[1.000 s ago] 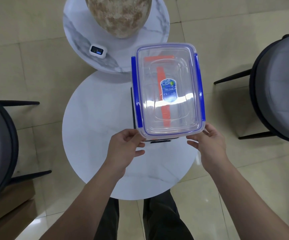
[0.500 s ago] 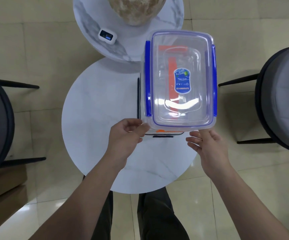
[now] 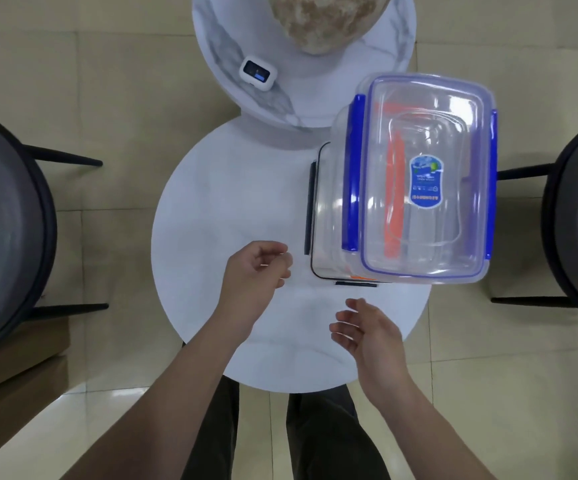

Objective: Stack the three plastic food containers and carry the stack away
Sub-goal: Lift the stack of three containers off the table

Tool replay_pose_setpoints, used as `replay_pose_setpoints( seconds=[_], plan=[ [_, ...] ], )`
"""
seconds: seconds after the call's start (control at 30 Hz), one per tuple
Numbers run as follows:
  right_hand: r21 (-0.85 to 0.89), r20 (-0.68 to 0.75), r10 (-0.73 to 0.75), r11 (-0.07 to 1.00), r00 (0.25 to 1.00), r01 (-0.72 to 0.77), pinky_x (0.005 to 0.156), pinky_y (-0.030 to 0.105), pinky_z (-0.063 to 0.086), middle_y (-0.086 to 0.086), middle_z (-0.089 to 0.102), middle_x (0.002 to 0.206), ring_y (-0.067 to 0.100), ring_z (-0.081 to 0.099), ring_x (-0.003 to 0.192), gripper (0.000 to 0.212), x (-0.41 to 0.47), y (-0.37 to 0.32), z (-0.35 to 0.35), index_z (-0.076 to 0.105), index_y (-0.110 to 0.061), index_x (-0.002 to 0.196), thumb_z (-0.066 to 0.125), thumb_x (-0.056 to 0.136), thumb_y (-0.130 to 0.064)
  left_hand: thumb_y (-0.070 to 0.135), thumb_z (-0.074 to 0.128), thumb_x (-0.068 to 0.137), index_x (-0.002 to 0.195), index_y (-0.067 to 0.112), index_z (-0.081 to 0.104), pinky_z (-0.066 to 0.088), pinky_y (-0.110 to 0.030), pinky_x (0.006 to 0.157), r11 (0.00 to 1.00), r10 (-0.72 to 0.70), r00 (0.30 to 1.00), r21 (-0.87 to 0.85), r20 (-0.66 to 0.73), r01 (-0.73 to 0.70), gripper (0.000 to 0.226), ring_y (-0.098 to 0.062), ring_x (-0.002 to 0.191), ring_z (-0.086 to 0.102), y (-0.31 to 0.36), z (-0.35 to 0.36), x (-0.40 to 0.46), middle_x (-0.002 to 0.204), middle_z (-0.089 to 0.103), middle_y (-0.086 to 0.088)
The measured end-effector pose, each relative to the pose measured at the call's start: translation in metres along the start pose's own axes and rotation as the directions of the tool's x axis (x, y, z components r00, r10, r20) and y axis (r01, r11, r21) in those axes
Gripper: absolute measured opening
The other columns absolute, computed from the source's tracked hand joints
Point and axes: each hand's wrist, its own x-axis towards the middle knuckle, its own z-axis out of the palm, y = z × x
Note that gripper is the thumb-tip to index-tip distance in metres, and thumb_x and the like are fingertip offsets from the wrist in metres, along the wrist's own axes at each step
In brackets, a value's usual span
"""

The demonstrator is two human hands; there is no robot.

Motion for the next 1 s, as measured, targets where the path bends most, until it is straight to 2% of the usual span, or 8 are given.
replay_pose_setpoints(
  seconds=[0.17, 0.27, 0.4, 0.53, 0.6, 0.83, 0.93, 1.0],
  plan=[
    [0.059, 0.019, 0.089, 0.994, 0.996, -0.090, 0.072, 0.037, 0.056, 0.013, 0.068, 0.082, 0.028, 0.066, 0.075, 0.023, 0.006, 0.008, 0.036, 0.067, -0.003, 0.105, 0.056, 0.100, -0.022, 0.010, 0.065, 0.092, 0.099, 0.018, 0.071, 0.060, -0.032, 0.081, 0.999, -0.001, 1.000, 0.043, 0.004, 0.001, 0.011, -0.019, 0.080, 0.071, -0.002, 0.002, 0.022, 0.095, 0.075, -0.006],
    [0.137, 0.053, 0.157, 0.977, 0.986, -0.163, 0.076, 0.036, 0.057, 0.013, 0.068, 0.092, 0.028, 0.066, 0.083, 0.023, 0.013, 0.009, 0.053, 0.065, -0.004, 0.111, 0.059, 0.099, -0.023, 0.011, 0.066, 0.092, 0.096, 0.019, 0.070, 0.060, -0.035, 0.083, 0.997, 0.011, 1.000, 0.080, 0.028, -0.013, 0.010, -0.017, 0.078, 0.071, 0.000, 0.008, 0.040, 0.100, 0.075, -0.011],
    [0.265, 0.089, 0.262, 0.924, 0.961, -0.276, 0.081, 0.037, 0.055, 0.013, 0.067, 0.105, 0.028, 0.066, 0.095, 0.029, 0.019, 0.007, 0.071, 0.060, -0.005, 0.122, 0.057, 0.100, -0.024, 0.013, 0.067, 0.091, 0.094, 0.020, 0.069, 0.060, -0.041, 0.086, 0.987, 0.053, 0.997, 0.146, 0.060, -0.061, 0.007, -0.019, 0.079, 0.070, 0.007, 0.012, 0.067, 0.094, 0.073, -0.007],
    [0.344, 0.087, 0.293, 0.888, 0.952, -0.305, 0.084, 0.039, 0.052, 0.014, 0.065, 0.111, 0.027, 0.065, 0.099, 0.040, 0.028, 0.005, 0.081, 0.053, -0.001, 0.132, 0.055, 0.101, -0.027, 0.014, 0.066, 0.093, 0.099, 0.013, 0.067, 0.061, -0.044, 0.089, 0.985, 0.017, 0.996, 0.172, 0.088, -0.032, 0.006, -0.024, 0.084, 0.068, 0.012, 0.020, 0.093, 0.093, 0.070, -0.007],
    [0.347, 0.069, 0.300, 0.887, 0.951, -0.305, 0.086, 0.039, 0.052, 0.014, 0.065, 0.111, 0.027, 0.066, 0.098, 0.042, 0.032, 0.005, 0.083, 0.052, 0.000, 0.133, 0.055, 0.101, -0.027, 0.019, 0.067, 0.092, 0.098, 0.017, 0.066, 0.059, -0.046, 0.092, 0.974, 0.012, 0.995, 0.223, 0.100, -0.034, 0.007, -0.026, 0.091, 0.070, 0.014, 0.026, 0.104, 0.090, 0.067, -0.001],
    [0.304, 0.018, 0.329, 0.898, 0.944, -0.319, 0.073, 0.036, 0.055, 0.015, 0.066, 0.107, 0.028, 0.067, 0.092, 0.044, 0.048, 0.005, 0.086, 0.053, 0.000, 0.130, 0.058, 0.099, -0.032, 0.036, 0.069, 0.091, 0.130, 0.014, 0.059, 0.056, -0.044, 0.098, 0.947, 0.046, 0.988, 0.309, 0.151, -0.091, 0.045, -0.024, 0.110, 0.065, 0.028, 0.042, 0.131, 0.111, 0.062, 0.004],
    [0.310, 0.022, 0.347, 0.889, 0.938, -0.336, 0.075, 0.038, 0.054, 0.015, 0.065, 0.108, 0.029, 0.067, 0.092, 0.045, 0.053, 0.002, 0.089, 0.053, 0.000, 0.129, 0.057, 0.099, -0.033, 0.038, 0.071, 0.089, 0.136, 0.014, 0.056, 0.057, -0.045, 0.097, 0.944, 0.051, 0.986, 0.315, 0.161, -0.101, 0.054, -0.023, 0.111, 0.064, 0.034, 0.050, 0.139, 0.125, 0.063, -0.002],
    [0.312, 0.040, 0.360, 0.882, 0.932, -0.354, 0.077, 0.039, 0.054, 0.015, 0.065, 0.108, 0.029, 0.066, 0.093, 0.045, 0.055, 0.000, 0.091, 0.052, 0.000, 0.130, 0.056, 0.099, -0.032, 0.037, 0.072, 0.088, 0.136, 0.013, 0.056, 0.058, -0.046, 0.096, 0.947, 0.047, 0.984, 0.305, 0.171, -0.098, 0.056, -0.023, 0.108, 0.066, 0.037, 0.055, 0.143, 0.122, 0.065, -0.005]
  ],
)
